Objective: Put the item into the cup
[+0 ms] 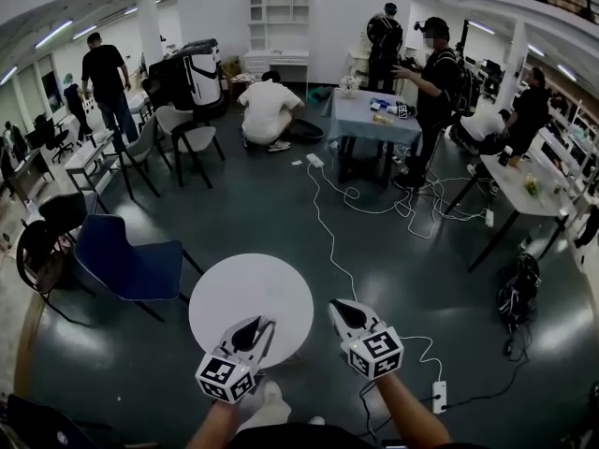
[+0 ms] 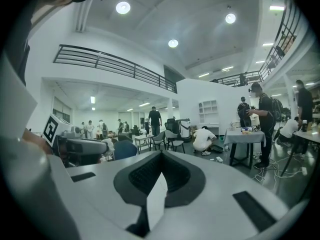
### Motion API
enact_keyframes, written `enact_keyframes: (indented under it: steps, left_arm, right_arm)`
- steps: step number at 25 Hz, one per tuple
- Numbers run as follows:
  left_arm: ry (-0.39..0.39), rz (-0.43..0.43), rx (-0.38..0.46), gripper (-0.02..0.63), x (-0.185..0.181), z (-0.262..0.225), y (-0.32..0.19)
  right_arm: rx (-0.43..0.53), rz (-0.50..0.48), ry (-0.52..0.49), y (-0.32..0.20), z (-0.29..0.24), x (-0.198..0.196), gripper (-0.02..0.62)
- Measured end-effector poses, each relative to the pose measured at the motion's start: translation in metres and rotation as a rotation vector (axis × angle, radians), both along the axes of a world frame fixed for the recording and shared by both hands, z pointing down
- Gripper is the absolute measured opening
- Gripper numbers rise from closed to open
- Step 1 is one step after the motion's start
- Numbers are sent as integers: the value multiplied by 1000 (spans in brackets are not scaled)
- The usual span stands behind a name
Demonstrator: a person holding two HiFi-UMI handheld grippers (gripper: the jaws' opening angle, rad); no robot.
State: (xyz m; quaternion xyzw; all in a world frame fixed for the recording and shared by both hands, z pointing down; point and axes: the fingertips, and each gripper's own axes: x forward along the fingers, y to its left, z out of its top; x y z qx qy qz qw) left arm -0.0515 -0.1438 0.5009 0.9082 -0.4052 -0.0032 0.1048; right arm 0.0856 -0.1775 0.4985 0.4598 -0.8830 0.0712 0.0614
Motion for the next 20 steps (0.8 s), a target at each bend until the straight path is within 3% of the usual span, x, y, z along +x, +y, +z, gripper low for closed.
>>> enact_keyframes:
  steps: [20]
  left_arm:
    - [-2,86,-13,91,-29,-3,-123]
  right_arm:
    - [-24,76,16,-117,-3,-26,15]
